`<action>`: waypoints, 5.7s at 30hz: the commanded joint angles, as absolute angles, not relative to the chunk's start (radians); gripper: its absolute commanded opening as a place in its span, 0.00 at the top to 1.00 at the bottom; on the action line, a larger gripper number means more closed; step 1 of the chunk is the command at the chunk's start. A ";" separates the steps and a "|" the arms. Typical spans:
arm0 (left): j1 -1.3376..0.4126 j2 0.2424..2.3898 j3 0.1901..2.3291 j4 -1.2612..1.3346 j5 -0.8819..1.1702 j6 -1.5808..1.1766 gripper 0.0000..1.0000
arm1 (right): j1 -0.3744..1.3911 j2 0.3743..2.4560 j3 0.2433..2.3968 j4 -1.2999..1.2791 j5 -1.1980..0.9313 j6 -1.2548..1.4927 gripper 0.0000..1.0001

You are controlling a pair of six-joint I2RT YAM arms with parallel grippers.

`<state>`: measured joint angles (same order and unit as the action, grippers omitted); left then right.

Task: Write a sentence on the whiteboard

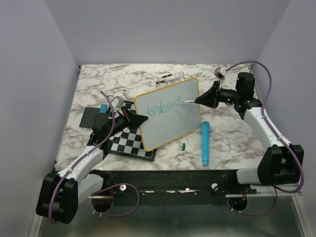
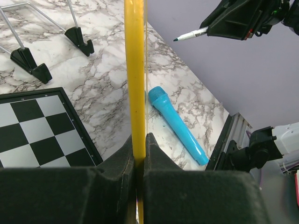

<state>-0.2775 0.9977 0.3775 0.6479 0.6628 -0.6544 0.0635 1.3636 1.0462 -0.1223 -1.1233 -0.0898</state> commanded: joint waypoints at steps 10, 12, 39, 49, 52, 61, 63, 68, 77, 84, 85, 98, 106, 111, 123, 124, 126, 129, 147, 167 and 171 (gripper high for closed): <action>-0.287 0.974 0.397 0.695 0.693 -0.630 1.00 | 0.054 1.401 1.055 -0.057 -1.091 -0.103 0.99; -0.288 0.973 0.397 0.695 0.693 -0.632 1.00 | 0.054 1.401 1.060 -0.057 -1.088 -0.115 0.99; -0.288 0.980 0.397 0.699 0.695 -0.632 1.00 | 0.063 1.466 0.999 0.080 -0.976 0.029 0.99; -0.288 0.985 0.399 0.706 0.698 -0.634 1.00 | 0.080 1.483 1.012 0.103 -0.988 0.055 0.99; -0.288 0.986 0.400 0.704 0.699 -0.634 1.00 | 0.087 1.488 1.017 0.106 -0.997 0.058 0.99; -0.288 0.992 0.402 0.706 0.699 -0.634 1.00 | 0.100 1.503 1.043 0.055 -1.038 0.031 0.99; -0.288 0.991 0.403 0.704 0.701 -0.634 1.00 | 0.100 1.509 1.049 0.020 -1.057 0.009 0.99; -0.288 0.991 0.403 0.701 0.698 -0.632 1.00 | 0.100 1.506 1.057 -0.064 -1.080 -0.054 0.99; -0.288 0.985 0.403 0.698 0.698 -0.630 1.00 | 0.098 1.494 1.052 -0.117 -1.049 -0.095 0.99; -0.288 0.983 0.403 0.698 0.699 -0.630 1.00 | 0.097 1.480 1.071 -0.098 -0.976 -0.072 0.99; -0.288 0.983 0.403 0.699 0.699 -0.632 1.00 | 0.097 1.479 1.075 -0.094 -0.971 -0.068 1.00; -0.288 0.983 0.403 0.699 0.699 -0.632 1.00 | 0.089 1.476 1.104 -0.064 -0.931 -0.035 1.00; -0.288 0.985 0.402 0.699 0.698 -0.630 1.00 | 0.080 1.470 1.106 -0.060 -0.939 -0.037 0.99; -0.288 0.983 0.402 0.698 0.699 -0.630 1.00 | 0.080 1.470 1.101 -0.060 -0.946 -0.035 0.99; -0.288 0.985 0.403 0.699 0.698 -0.632 1.00 | 0.078 1.471 1.092 -0.064 -0.956 -0.041 0.99; -0.288 0.985 0.403 0.698 0.699 -0.632 1.00 | 0.078 1.470 1.085 -0.067 -0.960 -0.044 0.99; -0.288 0.983 0.402 0.698 0.698 -0.630 1.00 | 0.078 1.467 1.080 -0.086 -0.965 -0.058 0.99; -0.288 0.982 0.403 0.698 0.699 -0.629 1.00 | 0.078 1.462 1.069 -0.109 -0.971 -0.075 0.99; -0.288 0.977 0.403 0.695 0.696 -0.627 1.00 | 0.063 1.454 1.060 -0.166 -0.973 -0.106 1.00; -0.288 0.980 0.403 0.696 0.699 -0.629 1.00 | 0.048 1.445 1.115 -0.106 -0.983 -0.054 0.99; -0.288 0.983 0.403 0.698 0.701 -0.629 1.00 | 0.048 1.465 1.123 -0.092 -0.982 -0.045 0.99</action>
<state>-0.2790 0.9977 0.3775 0.6483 0.6628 -0.6575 0.0521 1.4384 1.0821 -0.1268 -0.9848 -0.0605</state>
